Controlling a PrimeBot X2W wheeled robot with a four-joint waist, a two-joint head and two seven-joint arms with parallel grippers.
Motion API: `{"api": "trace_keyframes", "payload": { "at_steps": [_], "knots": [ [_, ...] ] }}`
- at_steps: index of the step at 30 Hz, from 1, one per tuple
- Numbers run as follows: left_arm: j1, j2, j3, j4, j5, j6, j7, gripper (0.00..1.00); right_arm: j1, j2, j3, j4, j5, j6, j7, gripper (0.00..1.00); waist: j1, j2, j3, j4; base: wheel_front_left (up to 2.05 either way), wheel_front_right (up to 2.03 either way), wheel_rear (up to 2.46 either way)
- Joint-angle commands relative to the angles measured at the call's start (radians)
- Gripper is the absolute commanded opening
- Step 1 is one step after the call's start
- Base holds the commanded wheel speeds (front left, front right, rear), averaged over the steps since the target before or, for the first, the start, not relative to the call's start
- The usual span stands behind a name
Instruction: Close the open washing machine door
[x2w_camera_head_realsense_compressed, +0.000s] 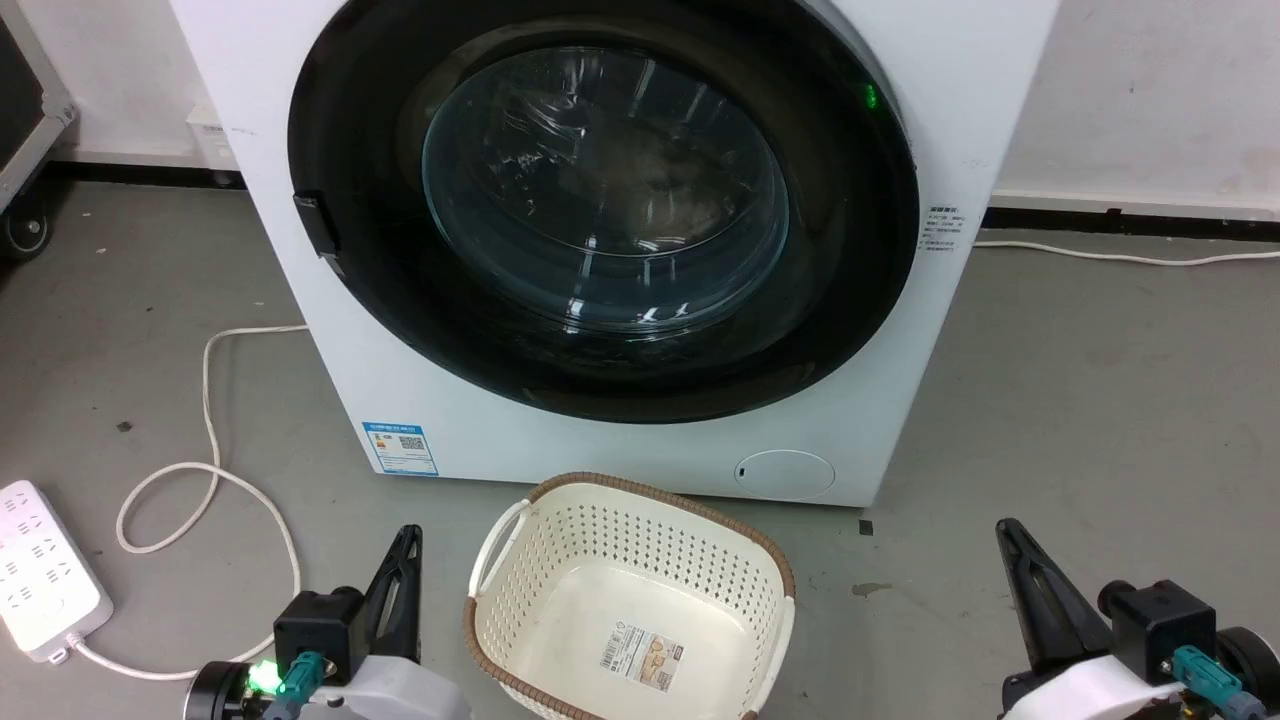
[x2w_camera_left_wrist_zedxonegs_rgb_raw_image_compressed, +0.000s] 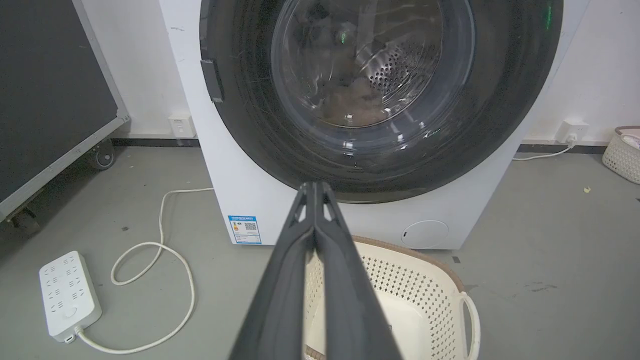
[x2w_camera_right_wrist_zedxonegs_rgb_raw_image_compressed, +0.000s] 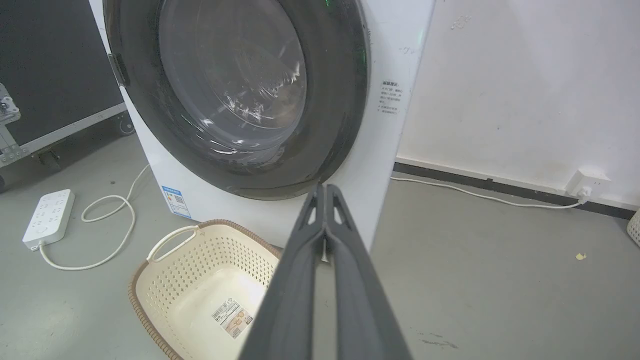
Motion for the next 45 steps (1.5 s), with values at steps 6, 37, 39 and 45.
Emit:
{"api": "trace_keyframes", "payload": {
  "at_steps": [6,37,39,45],
  "knots": [
    [-0.014,-0.001,0.007,-0.019,0.016,0.009,0.017,0.00,-0.023,0.004,0.007,-0.010,-0.004,-0.001,0.017,0.00,0.0000,0.0000,0.003,-0.001,0.00,0.00,0.00],
    [-0.020,-0.002,0.028,-0.072,0.054,0.031,0.078,0.00,-0.047,0.005,0.032,-0.022,-0.009,-0.001,0.078,0.00,0.0000,0.0000,0.014,-0.007,0.00,0.00,0.00],
    [-0.020,-0.002,0.029,-0.076,0.057,0.033,0.082,0.00,-0.049,0.005,0.033,-0.023,-0.009,-0.001,0.083,0.00,0.0000,0.0000,0.015,-0.008,0.00,0.00,0.00],
    [-0.020,-0.002,0.030,-0.078,0.058,0.034,0.085,0.00,-0.050,0.005,0.034,-0.024,-0.009,-0.001,0.085,0.00,0.0000,0.0000,0.015,-0.008,0.00,0.00,0.00]
  ]
}}
